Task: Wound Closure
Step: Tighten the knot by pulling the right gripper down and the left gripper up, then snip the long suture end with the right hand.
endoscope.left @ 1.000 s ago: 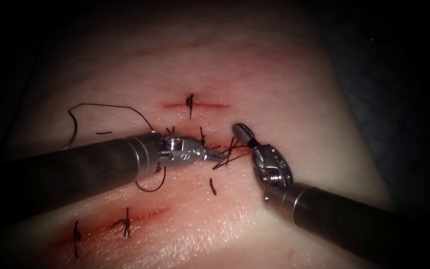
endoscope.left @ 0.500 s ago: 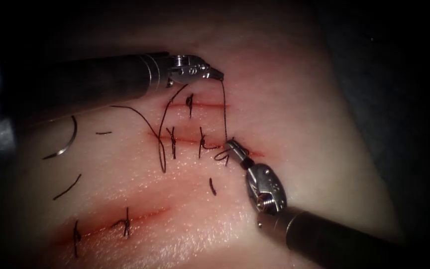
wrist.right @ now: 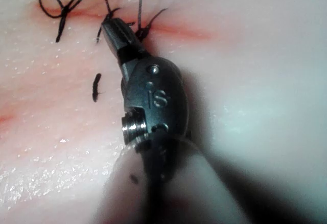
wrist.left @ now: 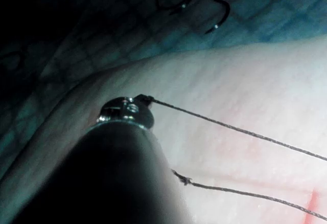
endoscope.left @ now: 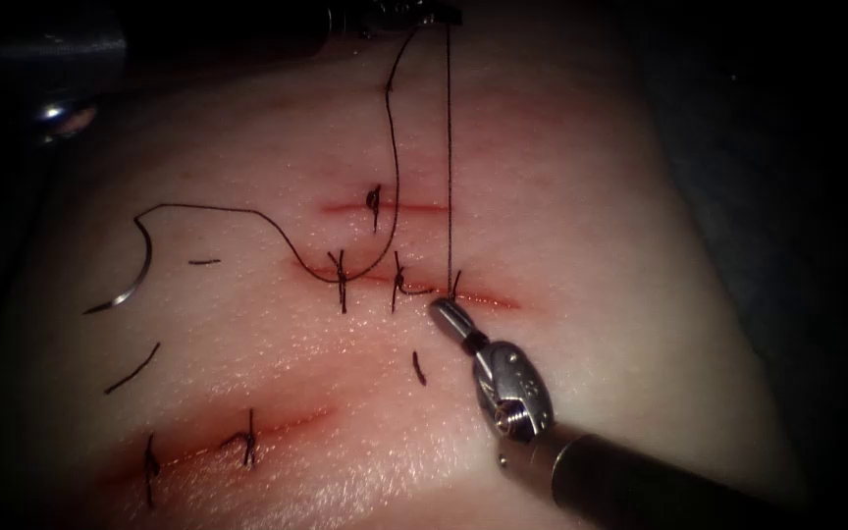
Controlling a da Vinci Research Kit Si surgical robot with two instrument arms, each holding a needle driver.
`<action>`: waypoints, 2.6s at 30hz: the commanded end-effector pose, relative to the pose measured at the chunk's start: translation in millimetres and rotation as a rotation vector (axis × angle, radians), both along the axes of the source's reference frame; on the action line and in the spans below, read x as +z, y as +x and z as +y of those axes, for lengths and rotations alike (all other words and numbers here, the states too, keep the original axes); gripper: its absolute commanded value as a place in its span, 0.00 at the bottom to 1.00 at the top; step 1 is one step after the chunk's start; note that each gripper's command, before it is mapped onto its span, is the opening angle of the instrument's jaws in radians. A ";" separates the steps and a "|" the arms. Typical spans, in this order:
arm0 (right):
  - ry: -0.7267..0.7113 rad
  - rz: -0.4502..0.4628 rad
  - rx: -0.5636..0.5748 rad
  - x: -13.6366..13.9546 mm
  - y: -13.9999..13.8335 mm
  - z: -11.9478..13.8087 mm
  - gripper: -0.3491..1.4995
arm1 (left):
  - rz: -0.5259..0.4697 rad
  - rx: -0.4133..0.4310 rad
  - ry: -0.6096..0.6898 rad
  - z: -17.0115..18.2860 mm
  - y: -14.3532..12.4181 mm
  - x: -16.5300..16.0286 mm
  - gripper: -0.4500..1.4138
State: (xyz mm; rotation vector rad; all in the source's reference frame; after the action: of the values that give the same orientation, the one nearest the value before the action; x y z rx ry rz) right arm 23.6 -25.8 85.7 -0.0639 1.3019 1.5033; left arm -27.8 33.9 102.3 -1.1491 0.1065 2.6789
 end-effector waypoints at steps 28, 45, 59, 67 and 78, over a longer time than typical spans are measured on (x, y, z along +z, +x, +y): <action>0.045 -0.057 -0.092 2.0 1.2 -5.5 0.00 | 0.001 -0.130 -0.165 7.2 -1.8 4.9 0.00; 0.045 -0.035 -0.136 -3.2 -1.2 -2.3 0.86 | -0.031 -0.066 -0.128 -5.7 1.7 -7.9 0.00; 0.016 -0.070 -0.178 -3.0 -4.4 -1.1 0.67 | -0.083 -0.195 -0.139 -16.8 3.1 -23.6 0.00; -0.013 -0.135 -0.223 -2.0 -4.6 1.1 0.69 | -0.102 -0.313 -0.181 -19.5 5.1 -28.9 0.00; -0.005 -0.205 -0.357 -0.8 -3.0 4.2 0.79 | -0.107 -0.341 -0.208 -21.2 6.5 -33.1 0.00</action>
State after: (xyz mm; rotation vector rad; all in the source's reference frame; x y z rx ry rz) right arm 19.9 -21.8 84.5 0.0188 1.0884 1.1526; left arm -20.5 11.9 68.3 -1.2031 0.5241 2.3414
